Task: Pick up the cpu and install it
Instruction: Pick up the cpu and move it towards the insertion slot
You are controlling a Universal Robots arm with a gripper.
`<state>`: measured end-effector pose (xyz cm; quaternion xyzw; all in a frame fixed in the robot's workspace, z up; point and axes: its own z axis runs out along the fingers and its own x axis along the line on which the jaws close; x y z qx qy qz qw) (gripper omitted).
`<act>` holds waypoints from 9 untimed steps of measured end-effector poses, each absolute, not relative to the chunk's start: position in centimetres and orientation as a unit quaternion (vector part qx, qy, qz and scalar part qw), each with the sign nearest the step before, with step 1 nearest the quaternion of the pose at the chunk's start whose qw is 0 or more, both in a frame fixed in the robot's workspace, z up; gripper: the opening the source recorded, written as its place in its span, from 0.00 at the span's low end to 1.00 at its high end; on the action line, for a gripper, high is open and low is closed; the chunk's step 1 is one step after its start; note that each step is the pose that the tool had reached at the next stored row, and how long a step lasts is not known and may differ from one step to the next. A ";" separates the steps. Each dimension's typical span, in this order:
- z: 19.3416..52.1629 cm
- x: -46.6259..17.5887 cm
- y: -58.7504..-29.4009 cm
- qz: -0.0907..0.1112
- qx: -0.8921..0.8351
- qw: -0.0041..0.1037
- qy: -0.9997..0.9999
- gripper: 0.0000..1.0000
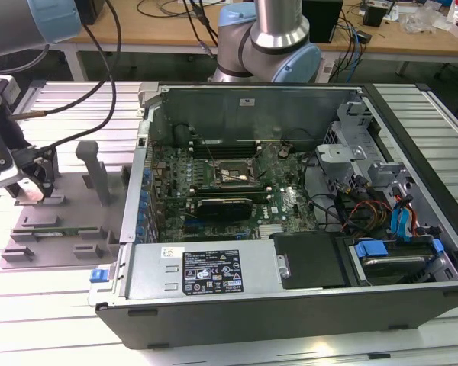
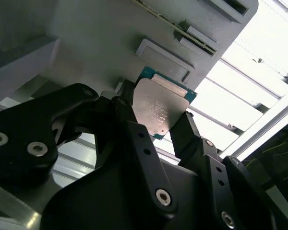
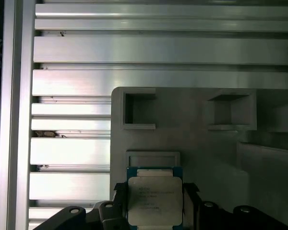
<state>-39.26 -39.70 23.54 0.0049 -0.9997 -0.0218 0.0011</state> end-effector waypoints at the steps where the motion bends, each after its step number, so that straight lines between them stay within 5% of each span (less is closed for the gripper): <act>1: 23.6 -39.3 -39.7 -0.022 0.005 0.001 -1.000 0.55; 9: 25.1 -39.3 -39.7 -0.022 0.005 0.001 -1.000 0.55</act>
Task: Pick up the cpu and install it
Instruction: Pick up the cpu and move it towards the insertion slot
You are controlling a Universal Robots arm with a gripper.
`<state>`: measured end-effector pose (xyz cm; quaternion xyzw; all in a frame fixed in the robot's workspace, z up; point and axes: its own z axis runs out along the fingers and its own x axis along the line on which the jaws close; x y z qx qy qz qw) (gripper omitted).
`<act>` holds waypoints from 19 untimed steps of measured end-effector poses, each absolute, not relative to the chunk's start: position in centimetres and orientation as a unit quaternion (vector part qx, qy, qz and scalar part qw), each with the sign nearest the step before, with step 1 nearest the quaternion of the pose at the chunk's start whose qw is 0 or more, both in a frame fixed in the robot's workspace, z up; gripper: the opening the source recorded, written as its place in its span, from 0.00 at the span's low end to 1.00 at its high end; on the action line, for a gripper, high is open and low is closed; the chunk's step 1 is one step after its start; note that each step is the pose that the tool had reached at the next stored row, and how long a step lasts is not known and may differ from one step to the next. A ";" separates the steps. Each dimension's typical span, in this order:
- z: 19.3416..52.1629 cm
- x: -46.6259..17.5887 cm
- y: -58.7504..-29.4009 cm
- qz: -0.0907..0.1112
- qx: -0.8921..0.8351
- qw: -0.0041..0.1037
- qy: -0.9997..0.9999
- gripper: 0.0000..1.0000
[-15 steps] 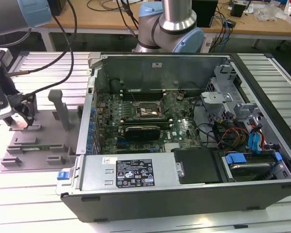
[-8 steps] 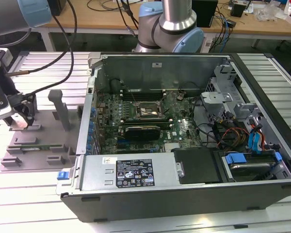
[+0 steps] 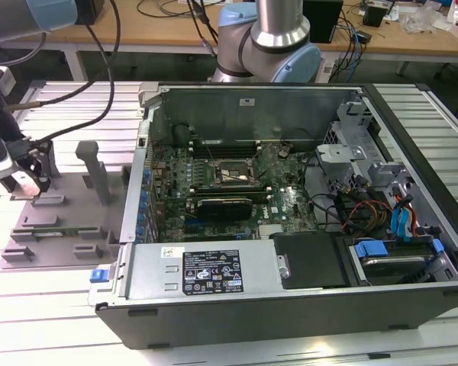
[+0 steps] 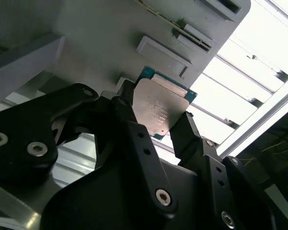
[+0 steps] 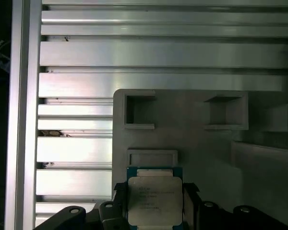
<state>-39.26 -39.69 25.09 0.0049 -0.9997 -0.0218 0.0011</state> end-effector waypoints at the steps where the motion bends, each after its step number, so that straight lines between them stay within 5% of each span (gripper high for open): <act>1: 25.4 -39.3 -39.7 -0.022 0.005 0.001 -1.000 0.55; 19: 29.2 -39.3 -39.6 -0.022 0.005 0.001 -1.000 0.55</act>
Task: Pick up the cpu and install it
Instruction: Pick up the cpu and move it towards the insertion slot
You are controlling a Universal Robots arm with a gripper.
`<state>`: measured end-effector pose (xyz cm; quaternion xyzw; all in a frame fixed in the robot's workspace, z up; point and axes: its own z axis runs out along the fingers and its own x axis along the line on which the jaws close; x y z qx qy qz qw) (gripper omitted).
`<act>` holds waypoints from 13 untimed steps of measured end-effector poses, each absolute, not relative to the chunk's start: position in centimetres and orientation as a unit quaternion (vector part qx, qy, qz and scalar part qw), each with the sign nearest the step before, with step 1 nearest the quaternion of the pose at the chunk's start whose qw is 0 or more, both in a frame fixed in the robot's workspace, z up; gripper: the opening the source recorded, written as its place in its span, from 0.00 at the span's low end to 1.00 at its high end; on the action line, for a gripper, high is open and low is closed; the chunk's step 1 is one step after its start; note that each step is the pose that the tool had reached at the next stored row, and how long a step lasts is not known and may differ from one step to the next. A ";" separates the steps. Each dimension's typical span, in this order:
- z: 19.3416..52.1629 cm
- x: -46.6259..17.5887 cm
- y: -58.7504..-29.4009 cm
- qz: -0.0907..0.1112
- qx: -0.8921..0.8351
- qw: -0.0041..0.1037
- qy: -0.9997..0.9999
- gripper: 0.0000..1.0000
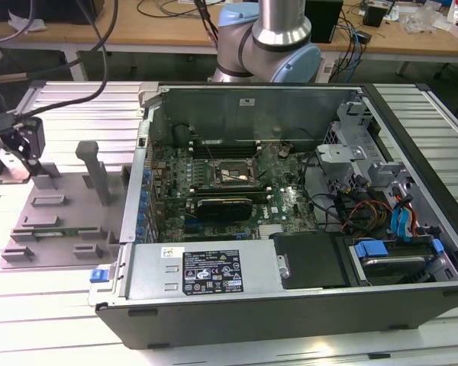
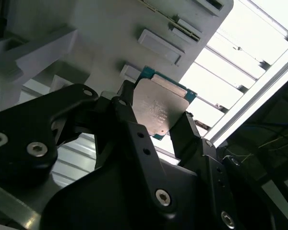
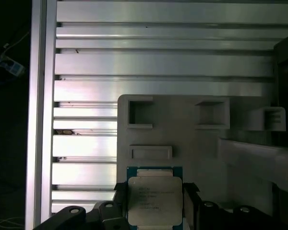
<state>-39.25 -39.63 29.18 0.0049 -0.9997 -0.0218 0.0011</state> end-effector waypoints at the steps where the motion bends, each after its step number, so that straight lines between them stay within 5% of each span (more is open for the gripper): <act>1: 29.3 -39.3 -39.6 -0.022 0.005 0.001 -1.000 0.55; 13: 32.5 -39.3 -39.5 -0.022 0.005 0.001 -1.000 0.55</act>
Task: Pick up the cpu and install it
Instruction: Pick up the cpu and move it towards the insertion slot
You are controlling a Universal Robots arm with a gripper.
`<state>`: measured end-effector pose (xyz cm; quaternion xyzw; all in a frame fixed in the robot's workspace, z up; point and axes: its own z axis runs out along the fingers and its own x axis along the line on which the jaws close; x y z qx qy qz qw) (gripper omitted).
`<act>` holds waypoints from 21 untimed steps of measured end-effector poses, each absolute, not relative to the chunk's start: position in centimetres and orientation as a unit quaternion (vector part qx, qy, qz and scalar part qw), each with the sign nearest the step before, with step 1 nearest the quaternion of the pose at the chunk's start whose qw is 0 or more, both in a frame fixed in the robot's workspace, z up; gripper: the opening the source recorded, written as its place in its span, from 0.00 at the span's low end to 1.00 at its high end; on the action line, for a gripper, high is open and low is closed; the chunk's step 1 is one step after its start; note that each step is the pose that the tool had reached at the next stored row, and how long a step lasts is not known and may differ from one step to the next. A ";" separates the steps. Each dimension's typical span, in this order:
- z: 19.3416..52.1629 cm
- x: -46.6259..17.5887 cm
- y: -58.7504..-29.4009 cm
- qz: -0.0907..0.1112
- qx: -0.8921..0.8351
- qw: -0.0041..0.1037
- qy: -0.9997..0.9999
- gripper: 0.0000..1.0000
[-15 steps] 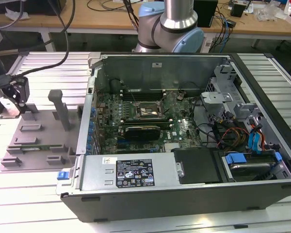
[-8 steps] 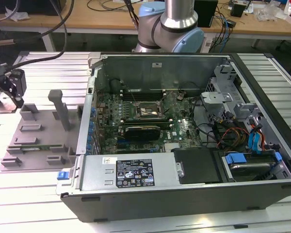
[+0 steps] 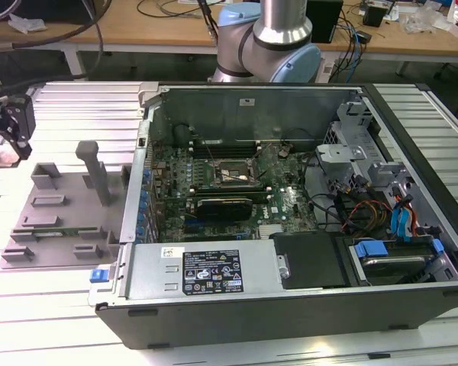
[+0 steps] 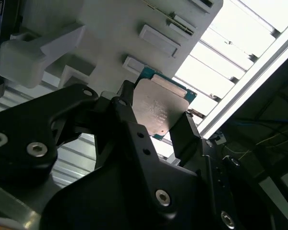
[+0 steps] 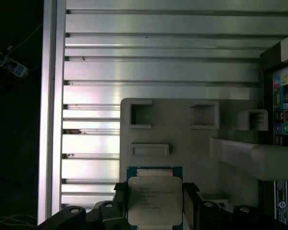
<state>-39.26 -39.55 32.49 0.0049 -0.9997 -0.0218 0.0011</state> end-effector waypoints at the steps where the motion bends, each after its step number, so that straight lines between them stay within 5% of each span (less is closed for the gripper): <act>1: 32.8 -39.3 -39.5 -0.022 0.005 0.001 -1.000 0.55; 21: 37.6 -39.3 -39.3 -0.022 0.005 0.000 -1.000 0.55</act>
